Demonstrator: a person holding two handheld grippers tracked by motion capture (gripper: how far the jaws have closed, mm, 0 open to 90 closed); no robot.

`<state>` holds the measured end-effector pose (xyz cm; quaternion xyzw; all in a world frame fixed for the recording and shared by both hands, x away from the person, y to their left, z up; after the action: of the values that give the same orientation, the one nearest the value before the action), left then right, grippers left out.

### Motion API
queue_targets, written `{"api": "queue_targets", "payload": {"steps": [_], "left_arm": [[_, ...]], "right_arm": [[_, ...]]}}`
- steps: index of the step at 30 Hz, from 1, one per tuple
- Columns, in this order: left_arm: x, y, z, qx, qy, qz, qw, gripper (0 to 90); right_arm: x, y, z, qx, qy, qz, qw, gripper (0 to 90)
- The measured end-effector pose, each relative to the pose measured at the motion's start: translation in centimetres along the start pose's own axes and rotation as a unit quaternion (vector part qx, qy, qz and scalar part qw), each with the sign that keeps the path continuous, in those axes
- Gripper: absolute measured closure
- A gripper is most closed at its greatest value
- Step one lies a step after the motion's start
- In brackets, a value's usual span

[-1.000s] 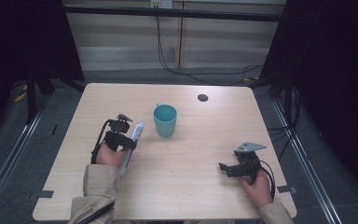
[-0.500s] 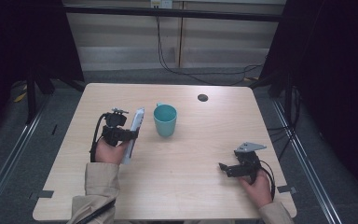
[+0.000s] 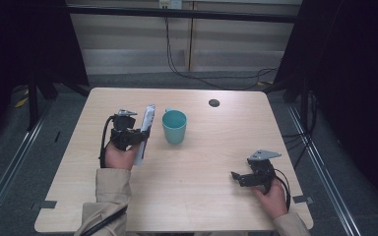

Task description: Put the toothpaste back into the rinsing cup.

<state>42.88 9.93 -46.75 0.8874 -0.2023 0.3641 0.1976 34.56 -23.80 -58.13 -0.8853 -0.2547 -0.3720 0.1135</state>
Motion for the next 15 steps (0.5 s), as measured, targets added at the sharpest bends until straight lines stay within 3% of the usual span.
{"api": "queue_targets", "payload": {"steps": [15], "left_arm": [[1.7,-0.1,0.0,0.001,0.048,-0.006,0.9989,76.5]], "right_arm": [[0.0,0.0,0.0,0.000,0.000,0.001,1.0000,11.5]]}}
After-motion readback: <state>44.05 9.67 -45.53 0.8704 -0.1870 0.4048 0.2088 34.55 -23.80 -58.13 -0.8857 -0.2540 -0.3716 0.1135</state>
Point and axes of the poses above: each handheld gripper's, and its own axes: z roughly forward along the jaws, x roughly out of its top, y roughly to its right, the point moved 10 cm from there along z, roughly forward along the jaws, and after that the axes turned 1 degree about -x, right-handed, at the moved point
